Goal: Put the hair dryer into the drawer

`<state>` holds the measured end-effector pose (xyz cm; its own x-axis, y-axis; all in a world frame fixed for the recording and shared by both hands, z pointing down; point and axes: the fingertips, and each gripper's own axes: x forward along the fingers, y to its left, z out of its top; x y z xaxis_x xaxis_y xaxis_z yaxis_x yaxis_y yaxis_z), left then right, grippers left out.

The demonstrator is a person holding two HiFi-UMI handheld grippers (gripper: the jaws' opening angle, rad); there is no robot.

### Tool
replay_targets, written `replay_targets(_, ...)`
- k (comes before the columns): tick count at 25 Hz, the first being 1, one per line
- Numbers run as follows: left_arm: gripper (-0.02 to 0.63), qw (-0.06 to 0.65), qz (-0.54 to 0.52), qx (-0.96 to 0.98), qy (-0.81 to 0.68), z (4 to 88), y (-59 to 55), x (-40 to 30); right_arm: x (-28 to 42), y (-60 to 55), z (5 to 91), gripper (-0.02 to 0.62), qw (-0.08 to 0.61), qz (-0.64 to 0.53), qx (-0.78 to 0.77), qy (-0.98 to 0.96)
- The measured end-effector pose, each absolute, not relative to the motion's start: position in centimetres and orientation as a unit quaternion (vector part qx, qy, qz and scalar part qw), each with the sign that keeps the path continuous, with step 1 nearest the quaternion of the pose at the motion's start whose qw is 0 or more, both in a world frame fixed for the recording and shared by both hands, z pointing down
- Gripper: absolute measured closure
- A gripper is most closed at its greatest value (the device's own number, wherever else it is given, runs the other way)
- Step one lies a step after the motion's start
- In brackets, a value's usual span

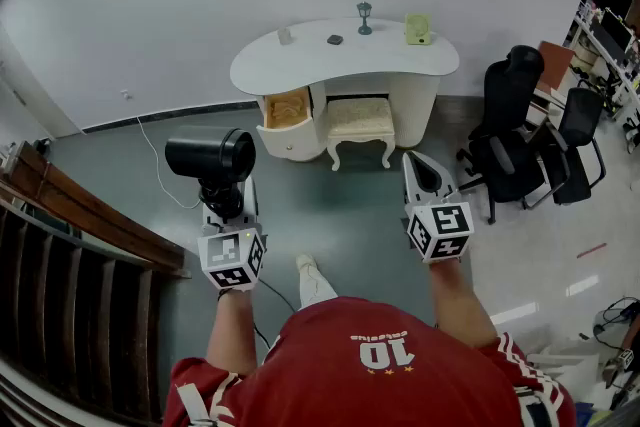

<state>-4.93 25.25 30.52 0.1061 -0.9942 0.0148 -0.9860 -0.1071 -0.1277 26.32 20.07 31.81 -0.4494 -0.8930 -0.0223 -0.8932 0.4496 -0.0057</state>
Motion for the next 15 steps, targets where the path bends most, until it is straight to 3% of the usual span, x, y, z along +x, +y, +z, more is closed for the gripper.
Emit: replay_targets(15, 0.522, 0.041, -0.054, -0.753, 0.655, 30.3, 25.6, -3.7, 26.9, 20.3, 30.9, 0.592, 0.017, 0.01, -0.533, 0.846)
